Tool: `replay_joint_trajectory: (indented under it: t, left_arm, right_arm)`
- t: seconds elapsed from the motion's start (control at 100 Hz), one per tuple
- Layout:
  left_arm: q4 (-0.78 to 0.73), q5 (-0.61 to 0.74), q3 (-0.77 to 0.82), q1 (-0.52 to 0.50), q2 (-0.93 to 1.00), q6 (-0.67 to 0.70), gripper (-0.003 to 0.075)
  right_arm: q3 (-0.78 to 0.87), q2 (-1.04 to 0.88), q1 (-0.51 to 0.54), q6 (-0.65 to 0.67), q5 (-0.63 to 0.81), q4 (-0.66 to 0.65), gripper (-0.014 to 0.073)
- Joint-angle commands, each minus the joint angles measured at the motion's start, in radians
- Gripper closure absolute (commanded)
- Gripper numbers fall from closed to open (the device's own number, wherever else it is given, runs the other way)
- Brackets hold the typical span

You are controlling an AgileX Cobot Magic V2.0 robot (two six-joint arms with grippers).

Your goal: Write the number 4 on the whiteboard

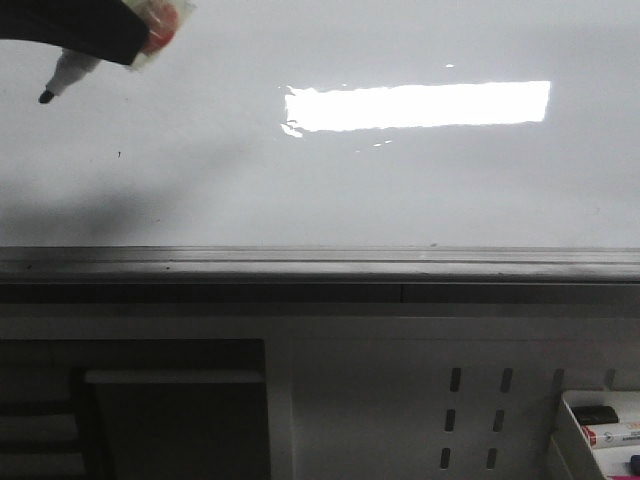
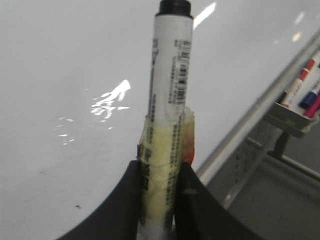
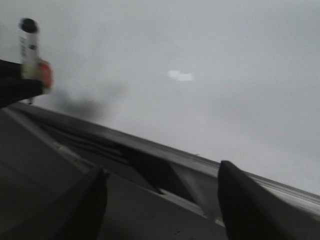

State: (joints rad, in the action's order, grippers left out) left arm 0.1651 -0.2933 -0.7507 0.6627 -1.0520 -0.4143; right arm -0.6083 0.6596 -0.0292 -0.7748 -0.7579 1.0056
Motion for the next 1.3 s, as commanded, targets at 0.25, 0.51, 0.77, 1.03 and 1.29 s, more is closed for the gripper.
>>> replay_joint_trajectory:
  t: [0.25,0.51,0.77,1.03,1.29]
  left_arm:
    - [-0.095,0.003,-0.032,0.221,0.012,-0.017,0.0741]
    - [-0.097,0.049,-0.032,0.303,-0.043,-0.017,0.0741]
    - [-0.099,0.089,-0.032,0.319,-0.047,-0.017,0.0741]
    - [-0.099,0.102,-0.032,0.319,-0.047,-0.017,0.0741]
    - [-0.099,0.102,-0.032,0.319,-0.047,-0.017,0.0741]
  right_arm:
    - [-0.247,0.278,0.003,-0.146,-0.372,0.187,0.0179]
    - [-0.339,0.423,-0.096,-0.146,-0.420,0.172,0.0179]
    - [-0.343,0.476,-0.202,-0.146,-0.354,0.170,0.0179]
    - [-0.371,0.535,-0.284,-0.146,-0.332,0.181,0.0179]
    - [-0.393,0.590,-0.353,-0.146,-0.291,0.181,0.0179]
